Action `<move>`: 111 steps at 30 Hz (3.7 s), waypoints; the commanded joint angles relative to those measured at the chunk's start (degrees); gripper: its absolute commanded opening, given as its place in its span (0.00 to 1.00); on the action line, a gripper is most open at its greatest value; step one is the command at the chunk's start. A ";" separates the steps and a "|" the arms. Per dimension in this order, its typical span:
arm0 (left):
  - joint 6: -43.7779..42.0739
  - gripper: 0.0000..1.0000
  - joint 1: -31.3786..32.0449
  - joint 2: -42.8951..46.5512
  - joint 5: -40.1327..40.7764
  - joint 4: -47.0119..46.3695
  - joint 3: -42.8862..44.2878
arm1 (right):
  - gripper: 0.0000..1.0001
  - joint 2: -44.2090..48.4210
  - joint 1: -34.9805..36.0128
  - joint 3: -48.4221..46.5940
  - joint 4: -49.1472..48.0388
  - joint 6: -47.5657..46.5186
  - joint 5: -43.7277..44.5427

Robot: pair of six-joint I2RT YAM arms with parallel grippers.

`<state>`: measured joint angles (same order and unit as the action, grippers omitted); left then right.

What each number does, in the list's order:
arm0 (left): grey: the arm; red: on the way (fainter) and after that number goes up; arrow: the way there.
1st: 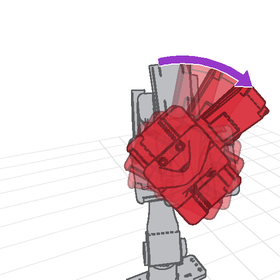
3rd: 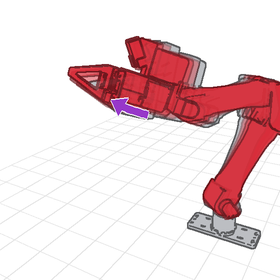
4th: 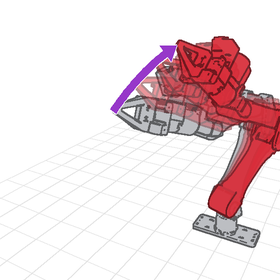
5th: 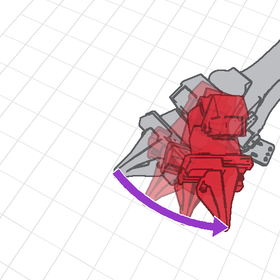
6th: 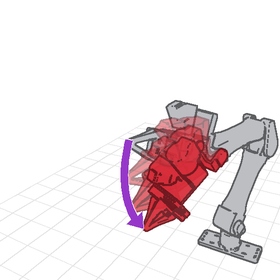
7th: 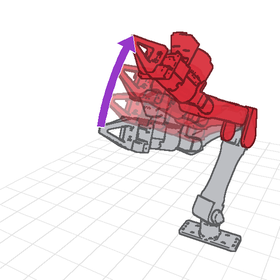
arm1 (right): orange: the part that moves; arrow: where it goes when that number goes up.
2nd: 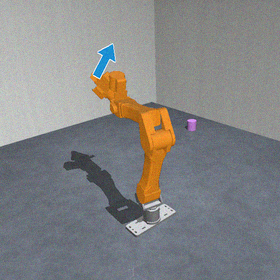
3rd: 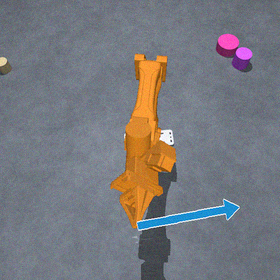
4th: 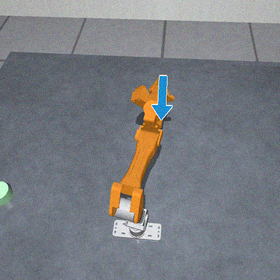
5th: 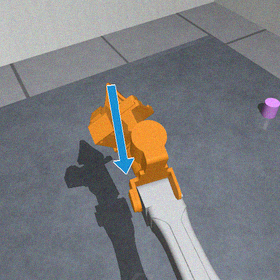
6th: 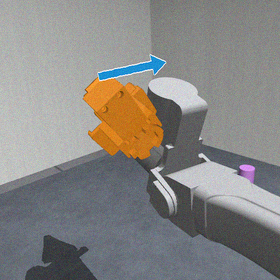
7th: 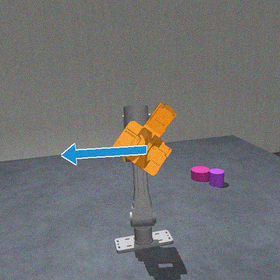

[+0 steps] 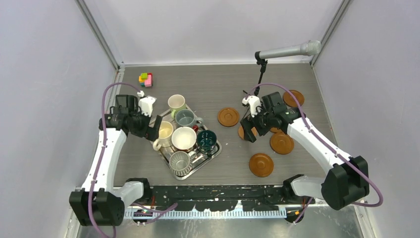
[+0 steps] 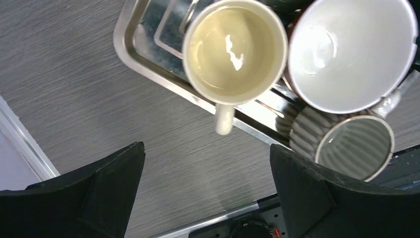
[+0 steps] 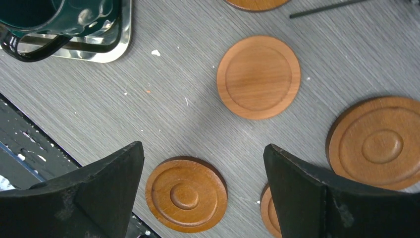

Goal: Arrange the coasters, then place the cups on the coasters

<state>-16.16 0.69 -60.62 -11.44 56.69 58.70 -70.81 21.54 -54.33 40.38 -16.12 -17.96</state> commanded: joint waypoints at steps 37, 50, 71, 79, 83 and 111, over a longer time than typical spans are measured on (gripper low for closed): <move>15.90 0.53 -21.75 -35.83 -18.62 -18.68 1.28 | 0.73 -19.15 13.98 0.16 -17.60 -3.23 -8.51; 20.45 0.39 -19.03 -43.04 -20.88 -23.25 4.04 | 0.64 -28.34 14.40 -4.42 -13.56 5.20 -17.54; 25.32 0.33 -16.86 -52.42 -22.76 -22.04 16.10 | 0.51 -28.53 14.40 3.69 -30.14 21.99 -21.22; 24.87 0.43 -17.37 -47.22 -23.30 -21.74 10.39 | 0.40 -36.98 14.40 2.06 -35.83 30.35 -26.58; 24.16 0.44 -17.31 -48.17 -23.51 -22.67 9.56 | 0.35 -38.43 14.55 2.58 -42.84 34.39 -27.34; 21.28 0.57 -20.64 -57.02 -16.80 -18.39 27.84 | 0.30 -44.48 15.27 -12.73 -43.53 35.66 -19.65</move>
<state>8.84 -19.03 -118.67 -34.06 35.77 83.46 -119.39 37.56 -65.69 -7.49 25.71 -45.23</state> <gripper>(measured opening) 0.503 0.274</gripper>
